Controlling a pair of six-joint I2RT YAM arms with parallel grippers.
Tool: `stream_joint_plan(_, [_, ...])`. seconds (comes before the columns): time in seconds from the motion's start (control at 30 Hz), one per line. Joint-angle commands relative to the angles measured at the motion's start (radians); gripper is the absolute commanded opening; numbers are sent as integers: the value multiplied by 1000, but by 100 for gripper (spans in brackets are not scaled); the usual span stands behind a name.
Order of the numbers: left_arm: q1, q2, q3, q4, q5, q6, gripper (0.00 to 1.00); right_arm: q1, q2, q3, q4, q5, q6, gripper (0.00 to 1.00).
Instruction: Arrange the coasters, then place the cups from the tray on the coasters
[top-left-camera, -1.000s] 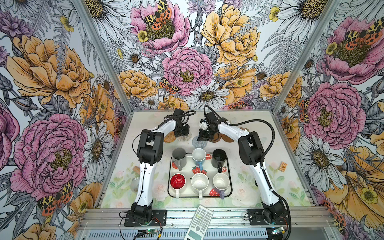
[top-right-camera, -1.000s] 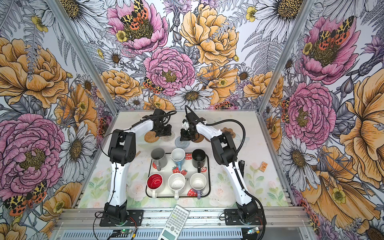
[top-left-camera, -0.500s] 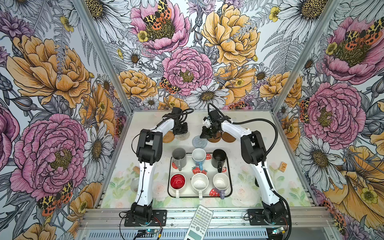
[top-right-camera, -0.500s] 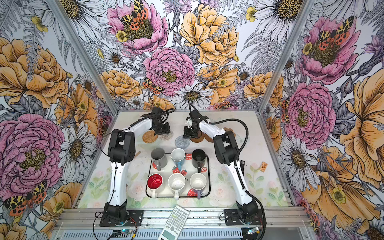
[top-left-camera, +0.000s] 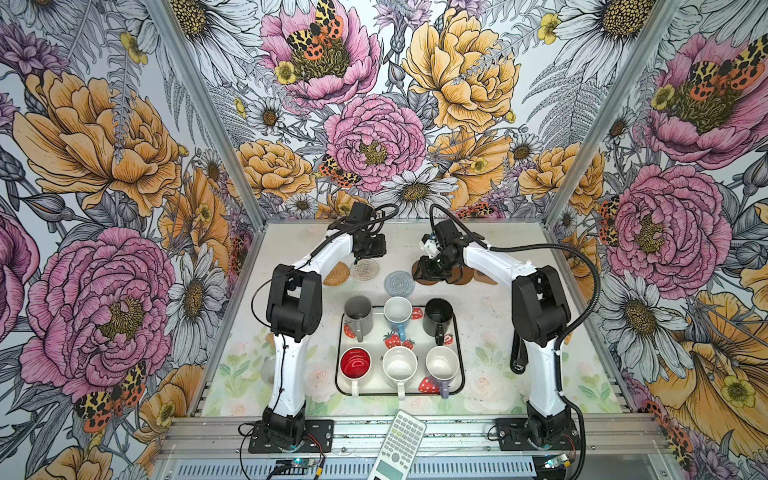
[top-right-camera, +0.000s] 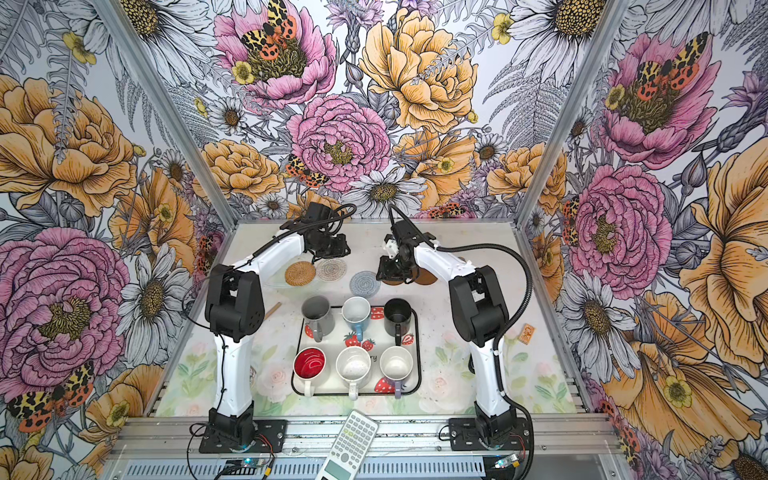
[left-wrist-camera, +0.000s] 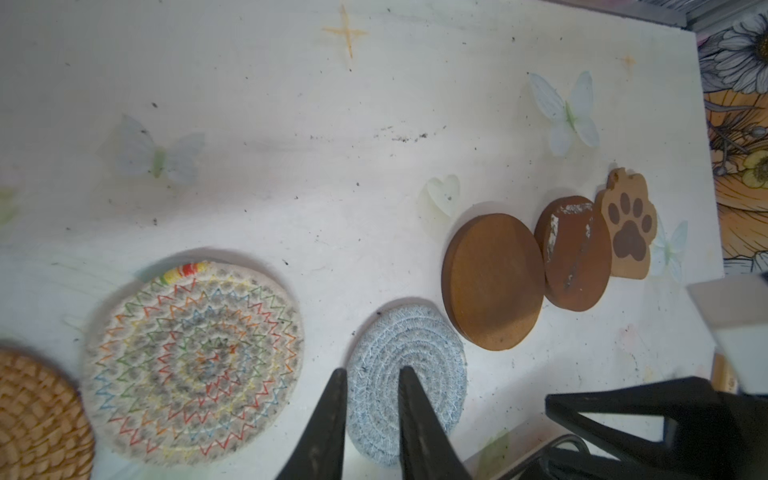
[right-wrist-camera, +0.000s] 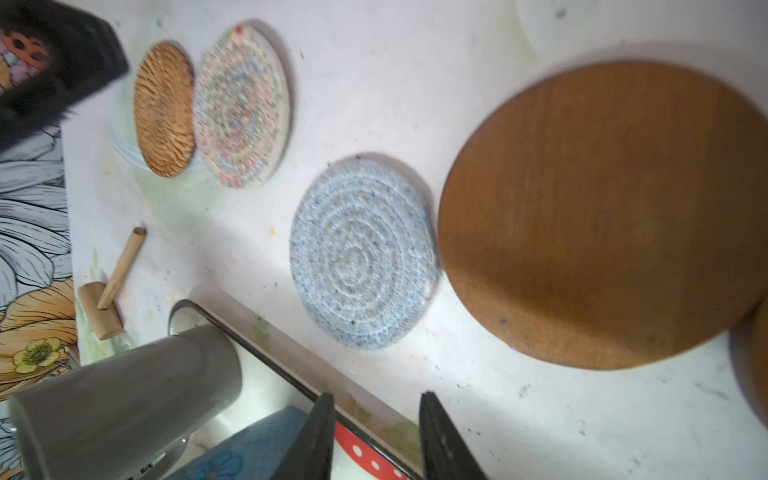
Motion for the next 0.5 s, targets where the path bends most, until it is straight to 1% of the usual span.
stream_joint_plan(0.0, [-14, -11, -54, -1, 23, 12, 26, 10, 17, -18, 7, 18, -17, 39])
stream_joint_plan(0.13, [-31, -1, -84, 0, 20, 12, 29, 21, 53, -5, 6, 6, -14, 41])
stream_joint_plan(0.47, [-45, 37, -113, -1, 35, 8, 29, 30, 140, 46, 7, -14, -1, 43])
